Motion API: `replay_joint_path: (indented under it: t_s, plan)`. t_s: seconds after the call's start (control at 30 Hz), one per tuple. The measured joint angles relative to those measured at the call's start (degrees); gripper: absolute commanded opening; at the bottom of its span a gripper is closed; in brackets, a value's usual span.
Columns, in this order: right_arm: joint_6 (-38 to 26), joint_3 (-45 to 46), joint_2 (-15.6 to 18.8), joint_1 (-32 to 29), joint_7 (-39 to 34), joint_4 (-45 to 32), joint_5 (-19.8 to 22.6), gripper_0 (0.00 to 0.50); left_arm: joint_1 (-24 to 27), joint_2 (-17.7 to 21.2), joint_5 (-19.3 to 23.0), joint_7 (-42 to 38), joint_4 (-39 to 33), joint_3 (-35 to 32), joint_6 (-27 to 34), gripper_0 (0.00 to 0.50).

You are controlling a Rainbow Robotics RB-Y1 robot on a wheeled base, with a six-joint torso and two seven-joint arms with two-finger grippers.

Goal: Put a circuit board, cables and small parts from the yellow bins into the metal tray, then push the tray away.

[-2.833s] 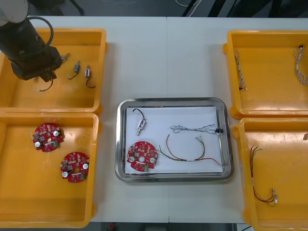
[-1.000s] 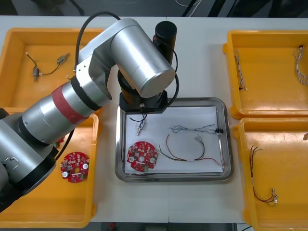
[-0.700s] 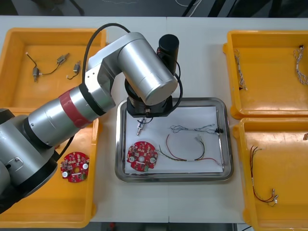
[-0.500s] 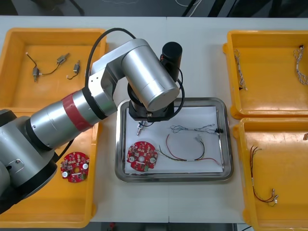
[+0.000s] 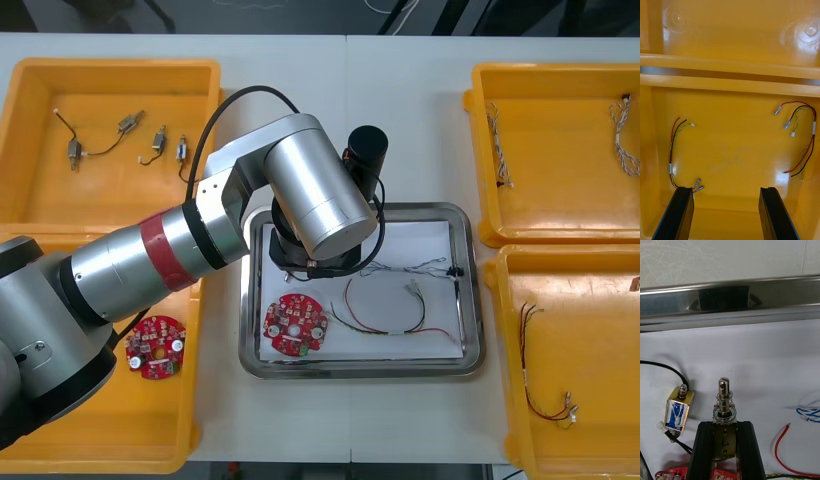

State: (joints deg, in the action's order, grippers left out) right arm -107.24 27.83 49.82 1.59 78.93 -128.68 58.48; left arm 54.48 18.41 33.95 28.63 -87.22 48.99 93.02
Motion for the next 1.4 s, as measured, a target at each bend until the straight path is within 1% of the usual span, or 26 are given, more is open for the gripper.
replay_joint_path:
  t_s: [0.13, 0.17, 0.23, 0.27, 0.3, 0.33, 0.4, 0.77, 0.93, 1.17, 1.4]
  plan:
    - [0.0, 0.0, 0.0, 0.0, 0.0, 0.0, 0.0, 0.500, 0.0, 0.0, -0.2, -0.1, 0.3, 0.0, -0.5, 0.000]
    - [0.0, 0.0, 0.0, 0.0, 0.0, 0.0, 0.0, 0.500, 0.0, 0.0, -0.3, -0.1, 0.4, 0.0, -0.6, 0.048]
    - [0.0, 0.0, 0.0, 0.0, 0.0, 0.0, 0.0, 0.500, 0.0, 0.0, -0.7, -0.4, 0.6, 0.0, -1.0, 0.236]
    - [0.0, 0.0, 0.0, 0.0, 0.0, 0.0, 0.0, 0.500, 0.0, 0.0, -0.8, -0.6, 0.8, 0.0, -1.3, 0.368]
    - [0.0, 0.0, 0.0, 0.0, 0.0, 0.0, 0.0, 0.500, 0.0, 0.0, -0.9, -0.8, 0.9, 0.0, -1.5, 0.403]
    - [0.0, 0.0, 0.0, 0.0, 0.0, 0.0, 0.0, 0.500, 0.0, 0.0, -1.0, -0.9, 0.9, 0.0, -1.6, 0.458]
    - [0.0, 0.0, 0.0, 0.0, 0.0, 0.0, 0.0, 0.500, 0.0, 0.0, -1.2, -1.0, 1.0, 0.0, -1.8, 0.500]
    - [0.0, 0.0, 0.0, 0.0, 0.0, 0.0, 0.1, 0.500, 0.0, 0.1, -1.4, -1.1, 1.0, 0.0, -1.9, 0.500]
    - [0.1, 0.0, 0.0, 0.0, 0.0, 0.0, 0.3, 0.500, 0.0, 1.1, -1.2, -1.1, -0.3, -0.7, -1.2, 0.500]
    - [0.1, 0.0, 0.0, 0.0, 0.0, 0.0, 1.3, 0.500, -0.1, 4.3, 0.8, -1.1, -8.4, -6.2, 5.9, 0.500]
    - [0.1, 0.0, 0.1, 0.0, 0.0, -0.4, 2.8, 0.500, -0.1, 8.4, 4.9, -1.1, -15.6, -13.2, 13.3, 0.500]
